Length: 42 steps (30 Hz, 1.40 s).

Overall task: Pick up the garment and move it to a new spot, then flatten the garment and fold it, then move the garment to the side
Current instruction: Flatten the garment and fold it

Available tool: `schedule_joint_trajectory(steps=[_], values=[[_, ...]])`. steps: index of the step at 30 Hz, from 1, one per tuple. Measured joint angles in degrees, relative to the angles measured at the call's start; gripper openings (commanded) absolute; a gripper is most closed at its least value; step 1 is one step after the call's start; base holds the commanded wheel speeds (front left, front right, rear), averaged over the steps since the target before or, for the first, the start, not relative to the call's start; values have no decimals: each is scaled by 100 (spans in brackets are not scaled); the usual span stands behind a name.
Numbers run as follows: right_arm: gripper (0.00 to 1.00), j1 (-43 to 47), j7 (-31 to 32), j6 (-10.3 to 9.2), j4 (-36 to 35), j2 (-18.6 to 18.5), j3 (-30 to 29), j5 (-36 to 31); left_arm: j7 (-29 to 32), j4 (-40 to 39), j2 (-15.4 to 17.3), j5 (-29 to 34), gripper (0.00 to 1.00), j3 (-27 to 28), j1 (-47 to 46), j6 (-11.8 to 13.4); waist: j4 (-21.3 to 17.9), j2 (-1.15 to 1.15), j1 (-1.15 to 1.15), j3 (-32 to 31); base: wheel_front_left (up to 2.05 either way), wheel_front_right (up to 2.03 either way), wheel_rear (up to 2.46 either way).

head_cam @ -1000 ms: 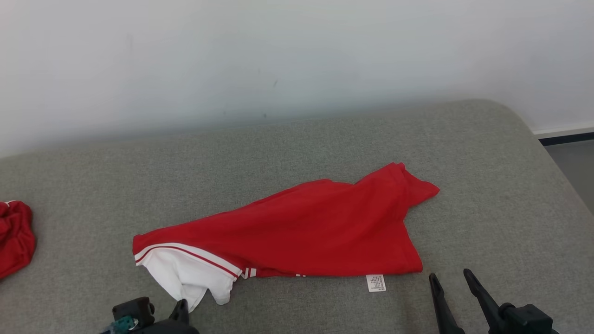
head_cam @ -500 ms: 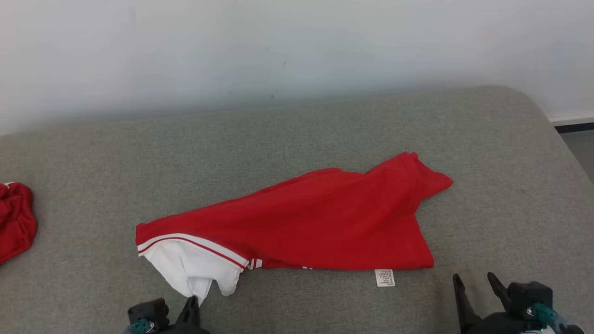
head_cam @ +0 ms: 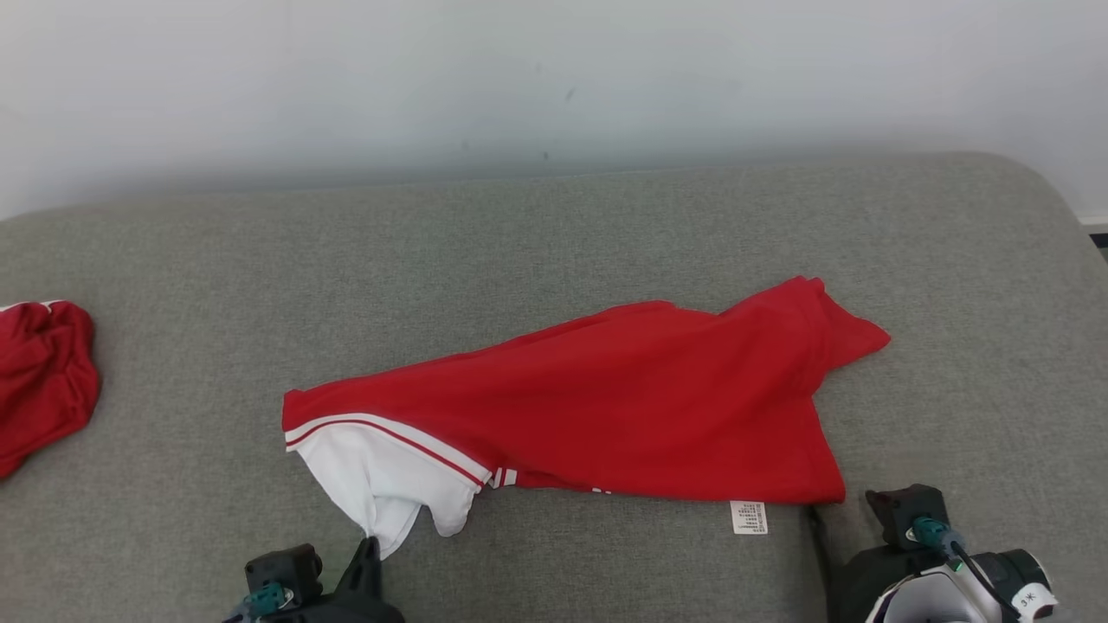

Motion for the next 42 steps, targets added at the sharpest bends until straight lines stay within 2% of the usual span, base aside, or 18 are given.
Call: schedule_joint_trajectory(steps=[2,3,5,7,8,9,10,12,14,15,16,17,22,27,31,35,38,42], values=[[100,-86,-110,0,180,-26,88,0,-1,11,1,-7,0,-2,-37,-1,37,0,0,26,0,0,0],[96,-120,-169,0,255,-45,143,0,-13,14,4,-8,0,-2,-54,-2,52,0,0,36,0,0,0],[75,-187,-219,0,407,-62,189,3,-26,15,14,-12,0,0,-59,-3,71,0,0,53,0,0,0],[69,-245,-275,0,550,-67,213,18,-41,18,21,-15,0,2,-59,-3,75,0,0,59,0,0,0],[49,-272,-307,0,609,-68,224,18,-42,18,22,-18,0,3,-60,-3,75,0,0,60,0,0,0],[39,-308,-332,0,676,-69,237,19,-42,18,27,-25,0,5,-60,-3,72,0,0,61,0,0,0],[35,-344,-367,0,728,-71,242,19,-43,18,34,-40,0,7,-60,-3,68,0,0,61,0,0,0],[35,-399,-422,0,822,-75,257,18,-59,14,42,-54,0,11,-60,-3,60,0,0,58,0,0,0],[22,-438,-470,0,884,-74,260,7,-80,14,47,-59,0,13,-62,-3,53,0,0,52,0,0,0],[22,-455,-482,0,914,-73,258,-4,-93,14,49,-63,0,14,-62,-3,48,0,0,47,0,0,0],[17,-466,-516,0,937,-70,260,-26,-101,13,51,-66,0,15,-62,-3,45,0,0,41,0,0,0],[0,-471,-526,0,962,-67,266,-34,-129,12,52,-70,0,19,-62,-4,41,0,0,32,0,0,0],[0,-460,-700,0,949,-73,314,-21,-371,-59,52,-189,0,104,-43,-56,28,0,0,-48,0,0,0],[0,-207,-858,0,490,-191,365,312,-760,-514,-2,-538,0,381,107,-303,44,0,0,-189,0,0,0],[0,84,-818,0,-410,-416,490,836,-949,-1280,-78,-1170,0,800,300,-615,43,0,0,-321,0,0,0],[0,214,-543,0,-1621,-699,486,1530,-772,-2364,-9,-1750,0,1135,348,-860,-22,0,-1,-409,0,0,0],[0,135,-149,0,-2461,-1069,475,1845,-304,-3174,322,-1986,0,1322,18,-833,-116,0,-1,-416,0,0,0],[0,-214,331,0,-3232,-1378,397,2195,414,-3969,635,-2418,0,1580,-778,-527,-242,0,-1,-377,0,0,0]])
